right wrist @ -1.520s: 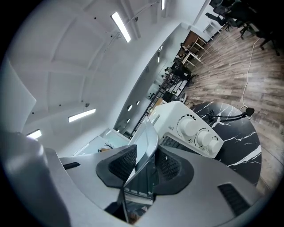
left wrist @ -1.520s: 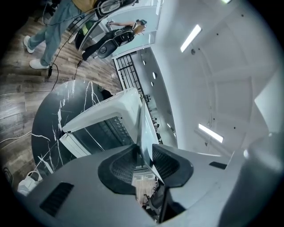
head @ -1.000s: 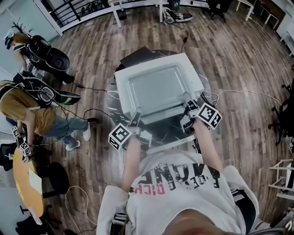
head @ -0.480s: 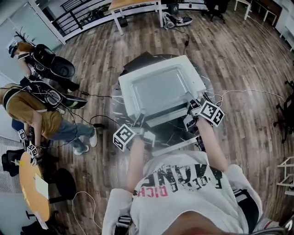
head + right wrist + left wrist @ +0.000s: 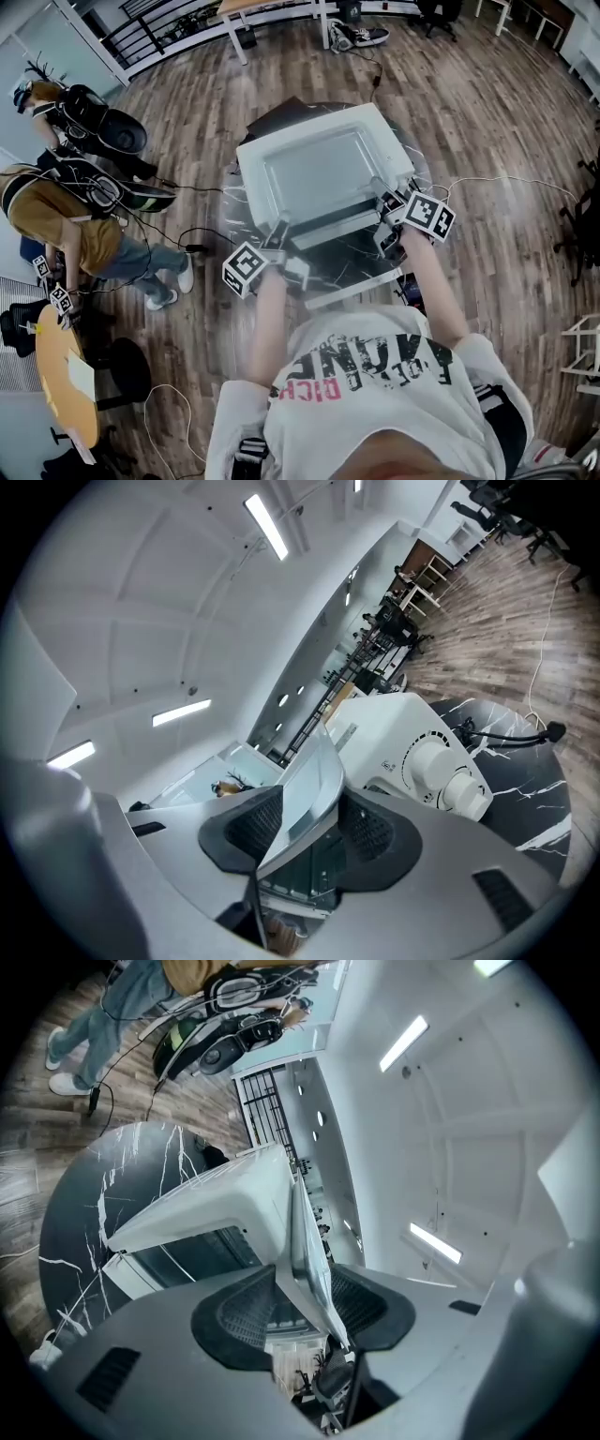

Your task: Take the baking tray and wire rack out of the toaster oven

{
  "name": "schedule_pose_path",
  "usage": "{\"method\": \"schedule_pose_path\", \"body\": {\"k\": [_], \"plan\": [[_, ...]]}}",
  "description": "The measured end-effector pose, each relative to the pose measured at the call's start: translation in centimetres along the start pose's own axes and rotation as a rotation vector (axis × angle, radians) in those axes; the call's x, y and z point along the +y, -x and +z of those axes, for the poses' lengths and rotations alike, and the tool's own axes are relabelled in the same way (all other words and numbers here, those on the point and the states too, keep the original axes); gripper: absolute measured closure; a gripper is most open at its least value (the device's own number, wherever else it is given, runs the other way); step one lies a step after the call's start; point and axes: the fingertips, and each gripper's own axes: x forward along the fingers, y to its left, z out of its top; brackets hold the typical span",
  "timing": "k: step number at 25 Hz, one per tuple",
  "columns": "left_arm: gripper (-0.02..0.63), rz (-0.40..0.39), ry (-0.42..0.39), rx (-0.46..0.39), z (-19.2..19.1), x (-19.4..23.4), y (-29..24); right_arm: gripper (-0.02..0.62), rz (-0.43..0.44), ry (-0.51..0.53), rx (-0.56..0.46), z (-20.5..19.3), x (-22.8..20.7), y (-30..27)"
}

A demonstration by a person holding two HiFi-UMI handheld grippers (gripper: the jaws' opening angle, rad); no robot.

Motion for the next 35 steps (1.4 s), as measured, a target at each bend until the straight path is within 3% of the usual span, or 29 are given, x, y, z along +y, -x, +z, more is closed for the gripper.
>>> {"method": "schedule_pose_path", "body": {"k": [2, 6, 11, 15, 18, 21, 25, 28, 35], "plan": [[0.436, -0.007, -0.023, -0.007, -0.3, -0.2, 1.0, 0.400, 0.010, 0.028, 0.013, -0.3, 0.4, 0.6], [0.426, -0.019, -0.037, -0.035, -0.3, 0.0, 3.3, 0.376, 0.034, 0.051, 0.025, -0.8, 0.9, 1.7], [0.426, -0.015, 0.003, -0.093, -1.0, 0.9, 6.8, 0.374, 0.075, -0.061, -0.031, -0.8, 0.8, 4.8], [0.426, 0.028, 0.043, -0.117, -2.4, 3.2, 9.1, 0.376, 0.040, -0.093, -0.070, -1.7, -1.0, 7.5], [0.426, 0.059, 0.055, -0.107, -3.4, 4.8, 9.5, 0.377, -0.007, -0.105, -0.044, -3.9, -2.4, 8.2], [0.426, 0.056, 0.059, -0.084, -4.5, 5.9, 8.7, 0.391, -0.036, -0.113, -0.013, -6.1, -3.7, 8.1], [0.426, 0.093, 0.062, -0.040, -5.9, 8.0, 7.3, 0.405, 0.030, -0.057, 0.011, -7.8, -3.2, 6.5], [0.426, 0.117, 0.044, -0.009, -6.0, 10.1, 5.0, 0.408, 0.051, -0.076, 0.008, -8.7, -3.3, 5.1], [0.397, 0.145, 0.050, -0.049, -3.9, 15.3, -1.9, 0.416, 0.036, -0.130, 0.000, -10.5, -4.9, 3.4]]}}
